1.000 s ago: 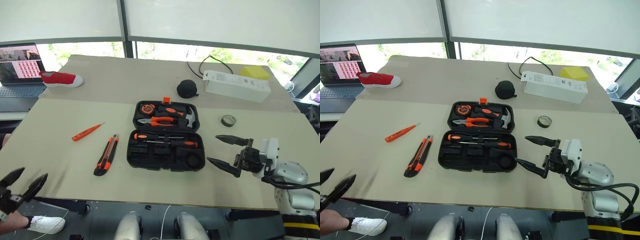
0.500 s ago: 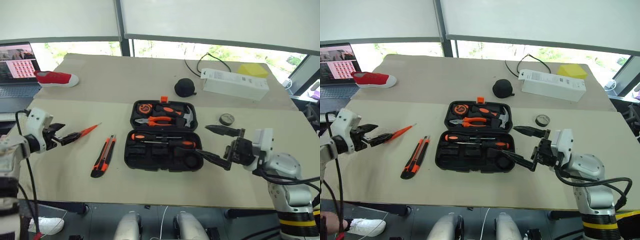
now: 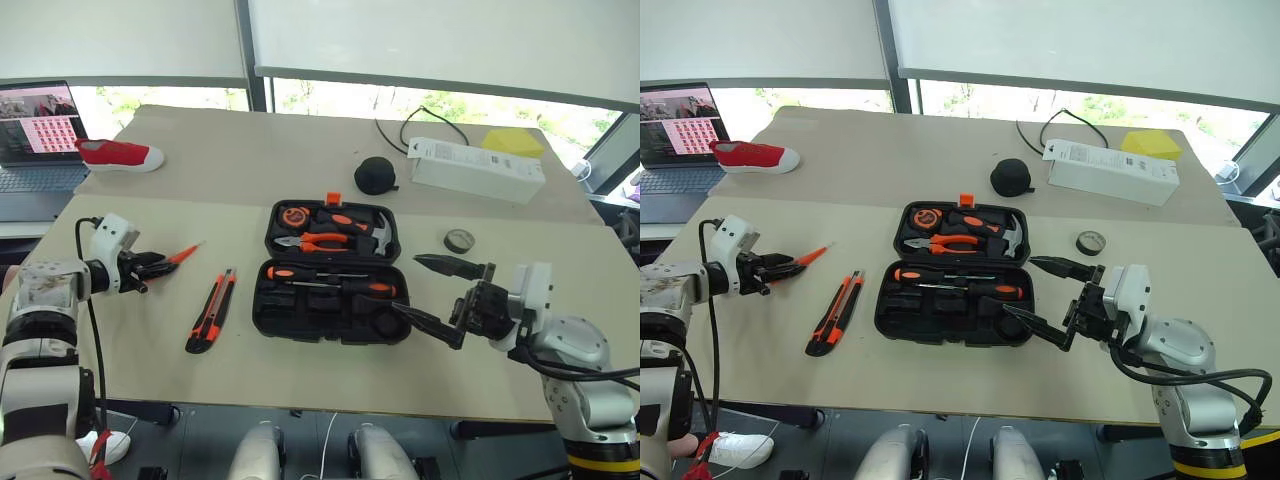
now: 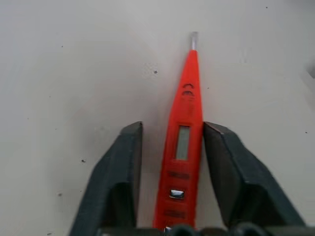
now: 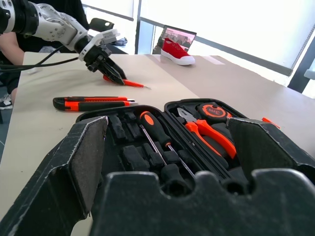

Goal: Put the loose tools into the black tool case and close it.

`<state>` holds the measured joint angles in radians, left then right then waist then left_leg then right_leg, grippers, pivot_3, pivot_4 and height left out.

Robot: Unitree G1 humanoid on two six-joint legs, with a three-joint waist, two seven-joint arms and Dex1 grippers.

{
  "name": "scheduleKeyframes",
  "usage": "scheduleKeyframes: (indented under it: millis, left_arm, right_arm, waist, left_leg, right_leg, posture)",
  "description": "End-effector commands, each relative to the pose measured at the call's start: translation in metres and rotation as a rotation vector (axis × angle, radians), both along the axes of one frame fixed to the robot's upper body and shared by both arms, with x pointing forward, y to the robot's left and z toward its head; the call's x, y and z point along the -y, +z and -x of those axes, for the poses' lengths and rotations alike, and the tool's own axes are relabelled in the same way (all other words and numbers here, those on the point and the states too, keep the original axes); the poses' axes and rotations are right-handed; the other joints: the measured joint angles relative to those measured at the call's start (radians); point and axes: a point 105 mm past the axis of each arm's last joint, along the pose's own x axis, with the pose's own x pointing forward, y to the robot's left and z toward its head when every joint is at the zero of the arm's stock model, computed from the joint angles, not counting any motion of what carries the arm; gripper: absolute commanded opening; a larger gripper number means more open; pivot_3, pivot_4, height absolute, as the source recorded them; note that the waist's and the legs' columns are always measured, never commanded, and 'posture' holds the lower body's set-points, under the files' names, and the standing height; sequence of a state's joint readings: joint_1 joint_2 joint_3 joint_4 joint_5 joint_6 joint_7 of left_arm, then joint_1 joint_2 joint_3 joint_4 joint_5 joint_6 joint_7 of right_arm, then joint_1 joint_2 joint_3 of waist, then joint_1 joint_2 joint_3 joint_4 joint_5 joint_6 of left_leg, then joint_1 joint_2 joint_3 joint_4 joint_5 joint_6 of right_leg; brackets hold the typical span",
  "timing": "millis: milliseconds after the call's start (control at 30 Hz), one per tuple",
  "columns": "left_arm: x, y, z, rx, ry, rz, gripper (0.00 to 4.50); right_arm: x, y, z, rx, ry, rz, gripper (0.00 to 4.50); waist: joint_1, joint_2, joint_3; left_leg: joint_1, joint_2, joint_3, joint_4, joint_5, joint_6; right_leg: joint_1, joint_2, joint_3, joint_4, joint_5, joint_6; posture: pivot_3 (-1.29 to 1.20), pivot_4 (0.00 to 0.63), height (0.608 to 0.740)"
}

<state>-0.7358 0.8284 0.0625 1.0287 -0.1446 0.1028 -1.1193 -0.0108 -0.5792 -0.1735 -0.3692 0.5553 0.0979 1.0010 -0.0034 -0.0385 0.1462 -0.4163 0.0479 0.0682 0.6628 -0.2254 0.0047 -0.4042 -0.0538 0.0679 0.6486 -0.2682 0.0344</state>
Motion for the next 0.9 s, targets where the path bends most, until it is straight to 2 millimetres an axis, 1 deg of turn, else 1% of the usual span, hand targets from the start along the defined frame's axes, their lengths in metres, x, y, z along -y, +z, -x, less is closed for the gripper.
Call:
scheduleKeyframes:
  millis: [33, 100, 133, 167, 233, 267, 300, 333, 367, 400, 467, 500, 567, 633, 800, 900]
  left_arm:
    - [0.008, 0.017, 0.002, 0.112, -0.098, 0.037, 0.47]
    - [0.018, 0.042, 0.004, 0.214, -0.202, 0.061, 0.48]
    - [0.026, 0.055, 0.005, 0.254, -0.272, 0.064, 0.48]
    - [0.035, 0.064, 0.008, 0.274, -0.340, 0.053, 0.48]
    - [0.057, 0.076, 0.015, 0.284, -0.488, 0.013, 0.48]
    - [0.065, 0.078, 0.017, 0.280, -0.529, 0.002, 0.48]
    - [0.090, 0.083, 0.024, 0.254, -0.643, -0.028, 0.48]
    - [0.112, 0.083, 0.031, 0.225, -0.742, -0.063, 0.48]
    - [0.131, 0.079, 0.038, 0.189, -0.814, -0.121, 0.48]
    - [0.146, 0.074, 0.043, 0.165, -0.871, -0.168, 0.48]
    - [0.164, 0.062, 0.047, 0.118, -0.896, -0.217, 0.48]
    - [0.168, 0.058, 0.047, 0.098, -0.892, -0.234, 0.48]
    - [0.189, 0.046, 0.050, 0.063, -0.923, -0.249, 0.48]
    - [0.206, 0.041, 0.045, 0.077, -0.916, -0.249, 0.48]
    - [0.219, 0.028, 0.033, 0.086, -0.909, -0.323, 0.48]
    - [0.220, 0.025, 0.028, 0.080, -0.904, -0.355, 0.48]
  right_arm:
    - [0.003, 0.011, 0.007, 0.051, -0.001, 0.009, 4.50]
    - [0.006, 0.011, 0.008, 0.050, -0.007, 0.020, 4.50]
    - [0.009, 0.011, 0.009, 0.048, -0.012, 0.026, 4.50]
    - [0.012, 0.011, 0.010, 0.047, -0.017, 0.033, 4.50]
    - [0.017, 0.011, 0.011, 0.035, -0.026, 0.047, 4.50]
    - [0.019, 0.011, 0.012, 0.029, -0.028, 0.053, 4.50]
    - [0.025, 0.009, 0.013, 0.015, -0.038, 0.073, 4.50]
    - [0.029, 0.007, 0.013, 0.005, -0.045, 0.091, 4.50]
    - [0.033, 0.005, 0.013, -0.010, -0.048, 0.109, 4.50]
    - [0.035, 0.003, 0.014, -0.025, -0.046, 0.123, 4.50]
    - [0.036, 0.000, 0.015, -0.044, -0.038, 0.145, 4.50]
    - [0.036, -0.001, 0.015, -0.049, -0.037, 0.151, 4.50]
    - [0.037, -0.001, 0.013, -0.051, -0.039, 0.156, 4.50]
    - [0.036, -0.002, 0.013, -0.054, -0.038, 0.160, 4.50]
    - [0.033, -0.001, 0.014, -0.053, -0.033, 0.155, 4.50]
    - [0.031, -0.001, 0.016, -0.053, -0.034, 0.149, 4.50]
  waist:
    - [0.001, 0.000, 0.000]
    - [0.000, -0.001, 0.000]
    - [0.000, -0.002, 0.001]
    - [0.002, -0.003, 0.002]
    - [0.007, -0.003, 0.002]
    - [0.009, -0.003, 0.002]
    - [0.010, -0.003, 0.002]
    - [0.012, -0.003, 0.002]
    - [0.016, -0.003, 0.002]
    - [0.016, -0.003, 0.002]
    - [0.015, -0.003, 0.002]
    - [0.014, -0.003, 0.002]
    - [0.004, -0.003, 0.002]
    - [0.003, -0.002, 0.002]
    - [0.003, -0.002, 0.002]
    - [0.005, -0.002, 0.002]
  left_leg:
    - [0.000, 0.000, 0.000, 0.000, 0.000, 0.000]
    - [0.000, 0.000, 0.000, 0.000, 0.000, 0.000]
    - [0.000, 0.000, 0.000, 0.000, 0.000, 0.000]
    - [0.000, 0.000, 0.000, 0.000, 0.000, 0.000]
    - [-0.001, 0.000, -0.001, 0.001, 0.000, 0.000]
    - [-0.002, 0.000, -0.001, 0.002, 0.000, 0.000]
    - [-0.002, 0.000, -0.001, 0.002, 0.000, 0.000]
    - [-0.002, 0.000, -0.001, 0.002, 0.000, 0.000]
    - [-0.003, 0.000, -0.001, 0.003, 0.000, 0.000]
    - [-0.003, 0.000, -0.001, 0.004, 0.000, 0.000]
    - [-0.004, 0.000, -0.002, 0.006, 0.000, 0.000]
    - [-0.004, 0.000, -0.001, 0.006, 0.000, 0.000]
    - [-0.003, 0.000, -0.002, 0.006, 0.000, 0.000]
    - [-0.003, 0.001, -0.003, 0.007, 0.000, 0.000]
    - [-0.005, 0.001, -0.005, 0.009, 0.000, 0.000]
    - [-0.005, 0.001, -0.005, 0.010, 0.000, 0.000]
  right_leg:
    - [0.000, 0.000, 0.000, 0.000, 0.000, 0.000]
    - [0.000, 0.000, 0.000, 0.000, 0.000, 0.000]
    - [0.000, 0.000, 0.000, 0.000, 0.000, 0.000]
    - [0.000, 0.000, 0.000, 0.000, 0.000, 0.000]
    - [0.000, 0.000, -0.001, 0.000, 0.000, 0.000]
    - [0.000, 0.000, -0.001, 0.000, 0.000, 0.000]
    - [0.000, 0.000, -0.001, 0.000, 0.000, 0.000]
    - [0.000, 0.000, -0.001, 0.000, 0.000, 0.001]
    - [0.000, 0.000, -0.001, 0.000, 0.000, 0.001]
    - [0.000, 0.000, -0.001, 0.000, 0.000, 0.001]
    - [0.001, 0.000, -0.001, 0.000, 0.001, 0.002]
    - [0.001, 0.000, 0.000, 0.000, 0.001, 0.002]
    - [0.001, 0.001, 0.001, 0.001, 0.001, 0.002]
    - [0.001, 0.004, 0.001, 0.001, 0.001, 0.001]
    - [0.000, 0.004, 0.001, 0.001, 0.001, 0.001]
    - [0.000, 0.004, 0.001, 0.001, 0.001, 0.001]
  posture:
    - [0.00, 0.150, 0.740]
    - [0.00, 0.150, 0.740]
    - [0.00, 0.150, 0.740]
    - [0.00, 0.150, 0.740]
    - [0.00, 0.150, 0.740]
    - [0.00, 0.150, 0.740]
    - [0.00, 0.150, 0.740]
    - [0.00, 0.150, 0.740]
    - [0.00, 0.150, 0.740]
    - [0.00, 0.150, 0.740]
    - [0.00, 0.150, 0.740]
    - [0.00, 0.150, 0.740]
    - [0.00, 0.150, 0.740]
    - [0.00, 0.150, 0.740]
    - [0.00, 0.150, 0.740]
    - [0.00, 0.150, 0.740]
